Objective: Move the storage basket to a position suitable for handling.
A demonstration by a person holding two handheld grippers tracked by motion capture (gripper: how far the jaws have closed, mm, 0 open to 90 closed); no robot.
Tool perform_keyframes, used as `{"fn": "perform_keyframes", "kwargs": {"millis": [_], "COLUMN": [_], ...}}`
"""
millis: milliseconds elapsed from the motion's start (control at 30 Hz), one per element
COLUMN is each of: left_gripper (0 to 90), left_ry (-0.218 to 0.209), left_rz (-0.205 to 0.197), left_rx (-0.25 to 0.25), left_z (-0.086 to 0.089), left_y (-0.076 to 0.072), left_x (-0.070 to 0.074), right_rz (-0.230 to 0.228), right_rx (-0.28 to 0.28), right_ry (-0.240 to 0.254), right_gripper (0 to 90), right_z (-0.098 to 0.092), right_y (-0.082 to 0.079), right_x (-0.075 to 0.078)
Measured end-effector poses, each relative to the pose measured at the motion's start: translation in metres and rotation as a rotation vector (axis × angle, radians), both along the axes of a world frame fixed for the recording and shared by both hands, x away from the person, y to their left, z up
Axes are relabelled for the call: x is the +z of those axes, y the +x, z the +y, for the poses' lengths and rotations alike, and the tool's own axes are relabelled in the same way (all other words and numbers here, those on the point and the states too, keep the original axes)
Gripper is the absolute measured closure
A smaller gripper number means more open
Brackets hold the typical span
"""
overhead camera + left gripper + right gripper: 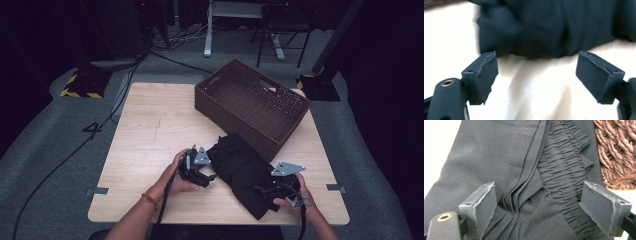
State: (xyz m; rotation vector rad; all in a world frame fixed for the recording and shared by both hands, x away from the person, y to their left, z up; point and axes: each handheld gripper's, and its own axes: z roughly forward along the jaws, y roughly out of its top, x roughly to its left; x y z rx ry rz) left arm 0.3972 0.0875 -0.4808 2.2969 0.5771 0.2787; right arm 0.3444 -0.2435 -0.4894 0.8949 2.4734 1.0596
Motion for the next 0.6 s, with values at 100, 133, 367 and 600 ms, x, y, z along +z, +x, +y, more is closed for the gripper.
{"fn": "perform_keyframes", "kwargs": {"millis": [100, 133, 367, 600], "left_gripper": [16.1, 16.0, 16.0, 16.4], "left_ry": [-0.037, -0.035, -0.069, -0.064], "left_rz": [-0.016, -0.029, -0.087, -0.129], "left_rx": [0.025, 0.025, -0.012, -0.062], "left_z": [0.006, 0.006, -0.013, -0.053], "left_y": [0.018, 0.025, 0.065, 0.095], "left_x": [0.013, 0.018, 0.056, 0.079], "right_rz": [0.005, 0.005, 0.009, 0.002], "right_rx": [0.002, 0.001, 0.004, 0.005], "right_ry": [-0.003, -0.004, 0.002, 0.002], "right_gripper": [14.7, 14.7, 14.7, 14.7], "right_z": [-0.002, -0.003, -0.009, -0.010], "right_y": [-0.002, -0.003, -0.007, -0.008], "right_x": [0.001, 0.001, 0.001, 0.000]}}
